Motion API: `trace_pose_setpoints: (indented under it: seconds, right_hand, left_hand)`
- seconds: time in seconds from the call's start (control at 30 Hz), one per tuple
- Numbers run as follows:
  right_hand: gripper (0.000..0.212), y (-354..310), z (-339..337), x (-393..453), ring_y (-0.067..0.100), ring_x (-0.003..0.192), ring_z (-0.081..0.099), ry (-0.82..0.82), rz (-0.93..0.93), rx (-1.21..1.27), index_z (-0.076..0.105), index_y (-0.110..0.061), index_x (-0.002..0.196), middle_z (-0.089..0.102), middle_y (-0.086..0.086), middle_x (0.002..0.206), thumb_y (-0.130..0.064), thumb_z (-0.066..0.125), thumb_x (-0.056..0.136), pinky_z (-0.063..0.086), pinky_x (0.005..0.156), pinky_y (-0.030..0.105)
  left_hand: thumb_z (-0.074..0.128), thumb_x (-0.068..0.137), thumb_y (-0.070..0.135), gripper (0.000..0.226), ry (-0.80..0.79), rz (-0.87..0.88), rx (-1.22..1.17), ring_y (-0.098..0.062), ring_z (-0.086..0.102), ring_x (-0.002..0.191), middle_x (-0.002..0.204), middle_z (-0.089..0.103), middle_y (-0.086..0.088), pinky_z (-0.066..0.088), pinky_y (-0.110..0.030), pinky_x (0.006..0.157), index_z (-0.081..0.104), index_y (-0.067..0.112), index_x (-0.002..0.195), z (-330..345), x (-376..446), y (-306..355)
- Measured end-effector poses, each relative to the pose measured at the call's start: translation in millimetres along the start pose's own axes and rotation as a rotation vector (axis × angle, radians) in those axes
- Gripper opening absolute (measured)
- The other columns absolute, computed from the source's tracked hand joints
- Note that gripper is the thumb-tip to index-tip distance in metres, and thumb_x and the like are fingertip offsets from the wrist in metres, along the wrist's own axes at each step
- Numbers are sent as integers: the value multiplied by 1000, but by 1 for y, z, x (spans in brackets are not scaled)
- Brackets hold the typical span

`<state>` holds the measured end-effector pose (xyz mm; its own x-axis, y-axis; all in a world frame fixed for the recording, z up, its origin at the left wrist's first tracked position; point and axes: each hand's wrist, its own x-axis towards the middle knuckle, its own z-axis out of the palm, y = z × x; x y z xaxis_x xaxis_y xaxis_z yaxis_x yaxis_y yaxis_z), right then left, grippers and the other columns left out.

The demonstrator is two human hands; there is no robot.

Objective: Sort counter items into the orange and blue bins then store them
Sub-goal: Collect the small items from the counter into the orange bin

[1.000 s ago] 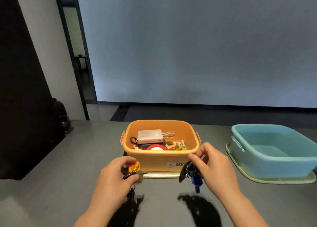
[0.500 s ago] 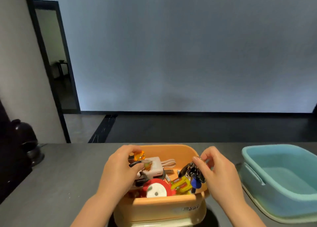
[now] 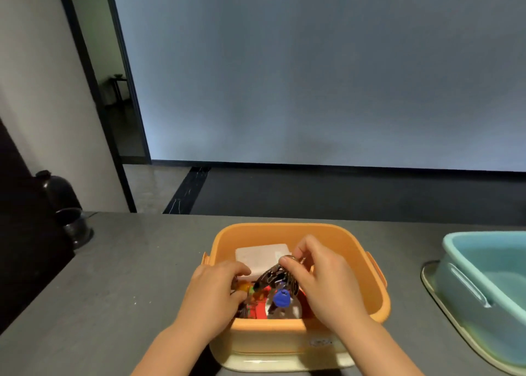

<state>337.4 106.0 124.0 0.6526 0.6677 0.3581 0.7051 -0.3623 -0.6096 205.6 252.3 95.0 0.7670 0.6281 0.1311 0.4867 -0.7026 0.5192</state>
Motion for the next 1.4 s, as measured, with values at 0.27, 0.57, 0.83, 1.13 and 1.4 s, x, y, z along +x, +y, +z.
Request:
trace_pose_setpoints:
  seconds: [0.27, 0.57, 0.83, 1.13, 1.4]
  right_hand:
    - [25, 1, 22, -2, 4, 66, 53, -111, -31, -67, 47, -33, 79, 57, -14, 68, -53, 62, 83, 39, 52, 24]
    - [11, 11, 51, -6, 8, 81, 58, -239, 14, -169, 60, -35, 92, 65, -13, 86, -44, 56, 87, 52, 67, 31]
    - [19, 8, 23, -52, 7, 89, 56, -221, -17, -177, 57, -35, 100, 62, -15, 95, -49, 49, 89, 49, 77, 30]
    - [36, 10, -64, -136, 15, 117, 46, -141, 39, -399, 49, -28, 122, 55, -10, 124, -43, 51, 89, 40, 92, 32]
    - [43, 18, -125, -307, 13, 124, 43, 76, 634, -519, 43, -30, 132, 50, -11, 133, -43, 49, 92, 35, 100, 30]
  left_hand:
    - [62, 87, 20, 27, 183, -1, -128, -1, 51, 107, 104, 53, 32, 39, -28, 98, 61, 43, 102, 8, -29, -6]
    - [57, 91, 24, 19, 226, 25, -156, 6, 48, 104, 105, 52, 30, 41, -25, 96, 62, 38, 104, 13, -56, 1]
    - [54, 90, 33, 15, 168, 29, -82, 5, 46, 107, 107, 52, 29, 37, -17, 89, 59, 38, 104, 0, -85, 18]
    - [56, 89, 38, 24, 20, 188, -45, 0, 50, 111, 117, 55, 24, 43, -23, 92, 59, 37, 113, 16, -118, 61]
    - [51, 91, 47, 28, -318, 666, 29, -2, 52, 113, 120, 55, 21, 43, -24, 89, 54, 40, 117, 67, -146, 131]
